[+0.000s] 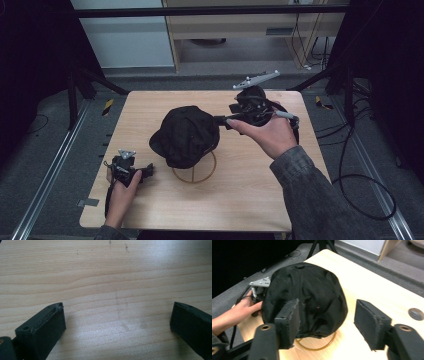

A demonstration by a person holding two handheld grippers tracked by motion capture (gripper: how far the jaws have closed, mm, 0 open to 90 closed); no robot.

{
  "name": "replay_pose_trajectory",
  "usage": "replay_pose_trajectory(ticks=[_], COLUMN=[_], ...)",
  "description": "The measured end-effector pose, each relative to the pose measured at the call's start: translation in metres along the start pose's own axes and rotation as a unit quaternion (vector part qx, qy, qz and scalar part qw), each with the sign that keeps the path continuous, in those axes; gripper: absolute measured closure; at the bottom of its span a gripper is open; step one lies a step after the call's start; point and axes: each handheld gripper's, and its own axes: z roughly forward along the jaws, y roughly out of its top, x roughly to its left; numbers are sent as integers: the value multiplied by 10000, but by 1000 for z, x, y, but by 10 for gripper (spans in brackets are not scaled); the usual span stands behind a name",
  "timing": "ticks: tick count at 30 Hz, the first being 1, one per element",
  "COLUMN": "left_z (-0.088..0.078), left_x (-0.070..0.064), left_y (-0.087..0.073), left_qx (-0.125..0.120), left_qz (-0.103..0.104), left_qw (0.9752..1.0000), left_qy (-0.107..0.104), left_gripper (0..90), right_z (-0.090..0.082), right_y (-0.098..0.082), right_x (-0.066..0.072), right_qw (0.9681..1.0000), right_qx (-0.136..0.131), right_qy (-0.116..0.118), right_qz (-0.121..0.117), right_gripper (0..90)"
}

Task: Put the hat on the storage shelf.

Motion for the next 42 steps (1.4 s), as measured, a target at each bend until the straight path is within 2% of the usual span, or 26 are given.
replay_pose_trajectory(ticks=[1, 3, 4, 5, 6, 9, 14, 20, 29, 33, 36, 42], left_z=[0, 0, 0, 0, 0, 0, 0, 0, 0, 0, 0, 0], left_x=[0, 0, 0, 0, 0, 0, -1, -1, -1, -1, -1, -1], left_y=[0, 0, 0, 0, 0, 0, 0, 0, 0, 0, 0, 0], left_qx=[0, -5, -5, -1, -1, -5, -14, -12, -14, -14, -14, -3], left_qz=[0, -7, -7, -1, -1, -6, -13, -8, -11, -10, -11, 4], left_qw=[10000, 10000, 10000, 10000, 10000, 10000, 10000, 10000, 10000, 10000, 10000, 10000], left_qy=[0, -1, -1, 0, 0, -5, -4, -5, -6, -5, -6, -5], left_gripper=[0, 0, 0, 0, 0, 0, 0, 0, 0, 0, 0, 0], right_z=[0, -5, -5, -8, -8, -14, -24, -35, -45, -46, -46, -40], right_y=[0, -2, -2, -5, -5, -9, -16, -23, -38, -52, -59, -85], right_x=[0, -3, -3, -7, -7, -14, -25, -33, -45, -52, -55, -67], right_qw=[10000, 9999, 9999, 9996, 9996, 9987, 9972, 9960, 9946, 9934, 9932, 9920], right_qx=[0, -46, -46, -101, -101, -154, -297, -396, -457, -267, -200, -90], right_qy=[0, -125, -125, -233, -233, -454, -636, -788, -916, -1099, -1134, -1229], right_qz=[0, 61, 61, 79, 79, 183, 240, 120, 142, 180, 194, 274], right_gripper=[353, 277, 277, 228, 228, 142, 93, 69, 65, 101, 103, 108])
